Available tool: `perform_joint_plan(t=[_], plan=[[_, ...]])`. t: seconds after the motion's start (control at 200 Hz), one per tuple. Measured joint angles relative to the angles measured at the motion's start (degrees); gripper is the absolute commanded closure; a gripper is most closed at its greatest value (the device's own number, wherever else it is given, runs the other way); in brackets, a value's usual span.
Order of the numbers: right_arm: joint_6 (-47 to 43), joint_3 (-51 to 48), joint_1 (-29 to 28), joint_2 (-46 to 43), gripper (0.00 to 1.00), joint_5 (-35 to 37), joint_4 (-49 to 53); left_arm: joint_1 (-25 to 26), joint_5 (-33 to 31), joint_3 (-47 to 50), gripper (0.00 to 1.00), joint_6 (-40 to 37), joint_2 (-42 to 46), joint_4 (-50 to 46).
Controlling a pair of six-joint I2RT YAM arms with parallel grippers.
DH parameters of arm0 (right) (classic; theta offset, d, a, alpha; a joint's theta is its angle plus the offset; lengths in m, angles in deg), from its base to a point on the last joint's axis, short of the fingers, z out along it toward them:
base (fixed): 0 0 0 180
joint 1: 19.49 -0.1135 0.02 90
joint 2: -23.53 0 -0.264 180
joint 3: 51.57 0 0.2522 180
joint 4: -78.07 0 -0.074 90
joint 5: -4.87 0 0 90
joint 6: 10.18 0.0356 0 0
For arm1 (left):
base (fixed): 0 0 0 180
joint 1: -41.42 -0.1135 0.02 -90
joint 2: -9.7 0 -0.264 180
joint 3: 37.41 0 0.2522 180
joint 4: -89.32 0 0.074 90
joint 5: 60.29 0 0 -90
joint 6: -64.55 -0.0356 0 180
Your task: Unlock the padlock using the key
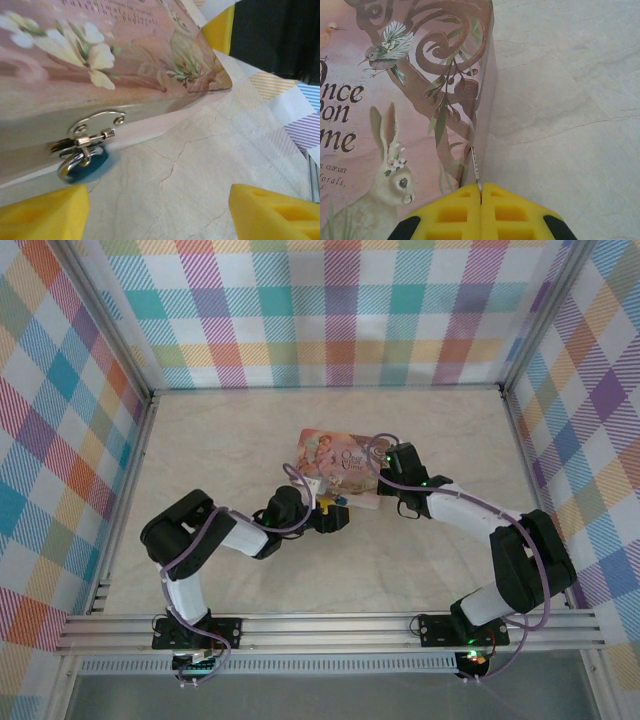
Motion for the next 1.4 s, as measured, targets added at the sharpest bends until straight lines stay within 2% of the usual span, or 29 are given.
perform_joint_plan(t=[0.185,0.52,0.76,1.0,1.4], plan=[[0.00,0.00,0.02,0.00,1.00,-0.04,0.00,-0.11,-3.45,1.05,0.19,-1.14,2.47,-1.16],[0.00,0.00,0.02,0.00,1.00,-0.22,-0.02,-0.11,-7.56,-1.70,0.17,-3.21,0.31,-3.48],[0.00,0.00,0.00,0.00,1.00,-0.52,-0.02,0.07,-6.84,-4.59,0.19,-3.23,-3.80,-3.17],[0.00,-0.02,0.00,0.00,1.00,-0.61,-0.02,0.07,-3.61,-5.01,0.28,-3.17,-5.33,-1.46],[0.00,-0.07,0.00,-0.02,1.00,-0.61,-0.20,-0.09,-0.39,-3.87,0.32,-0.55,-6.54,3.37]])
